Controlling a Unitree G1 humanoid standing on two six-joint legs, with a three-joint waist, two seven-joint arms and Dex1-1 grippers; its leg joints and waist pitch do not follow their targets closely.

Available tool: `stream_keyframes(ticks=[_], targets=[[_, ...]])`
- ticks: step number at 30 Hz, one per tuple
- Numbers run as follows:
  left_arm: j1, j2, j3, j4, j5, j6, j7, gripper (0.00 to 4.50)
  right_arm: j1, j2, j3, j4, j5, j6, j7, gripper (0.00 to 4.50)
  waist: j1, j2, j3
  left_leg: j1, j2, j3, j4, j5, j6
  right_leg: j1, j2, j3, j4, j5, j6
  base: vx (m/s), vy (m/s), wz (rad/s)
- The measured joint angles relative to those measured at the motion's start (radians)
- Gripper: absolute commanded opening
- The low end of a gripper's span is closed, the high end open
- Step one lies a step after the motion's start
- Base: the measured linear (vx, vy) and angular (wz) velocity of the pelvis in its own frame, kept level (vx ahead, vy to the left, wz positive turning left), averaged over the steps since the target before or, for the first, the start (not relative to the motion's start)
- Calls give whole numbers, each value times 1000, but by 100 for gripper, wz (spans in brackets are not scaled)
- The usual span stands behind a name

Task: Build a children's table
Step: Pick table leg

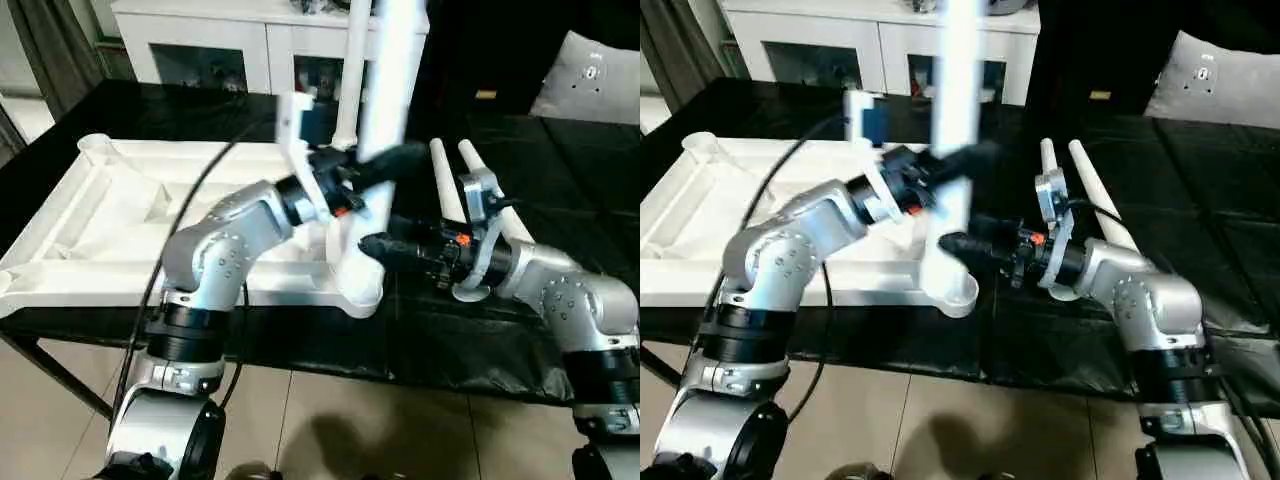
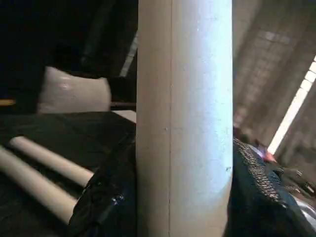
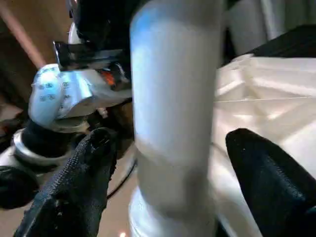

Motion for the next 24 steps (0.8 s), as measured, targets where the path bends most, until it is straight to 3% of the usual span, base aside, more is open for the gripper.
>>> stream_keyframes(ticks=[6, 7, 10, 11, 13, 24], targets=[[11, 7, -62, -34, 14, -23, -49, 186, -8, -22, 21, 0, 5, 24, 58, 379, 1, 0, 0, 1, 0, 0, 0, 0, 0, 1, 0, 0, 0, 0, 0, 0, 0, 0], [12, 7, -65, -34, 15, -23, -51, 186, -9, -23, 23, 0, 6, 24, 62, 352, 0, 0, 0, 1, 0, 0, 0, 0, 0, 1, 0, 0, 0, 0, 0, 0, 0, 0], [13, 9, -68, -35, 21, -27, -52, 186, -9, -23, 33, 1, 5, 24, 64, 345, -1, 0, 0, 1, 0, 0, 0, 0, 0, 1, 0, 0, 0, 0, 0, 0, 0, 0], [15, 11, -71, -38, 22, -29, -53, 186, -10, -23, 35, 3, 3, 23, 64, 313, -1, 0, 0, 1, 0, 0, 0, 0, 0, 1, 0, 0, 0, 0, 0, 0, 0, 0], [21, 13, -74, -43, 23, -29, -54, 186, -14, -23, 39, 6, 0, 23, 64, 313, -1, 0, 0, 1, 0, 0, 0, 0, 0, 1, 0, 0, 0, 0, 0, 0, 0, 0], [23, 11, -93, -43, 31, -39, -61, 186, -20, -23, 52, 9, -28, 14, 64, 214, 0, 0, 0, 1, 0, 0, 0, 0, 0, 1, 0, 0, 0, 0, 0, 0, 0, 0]])
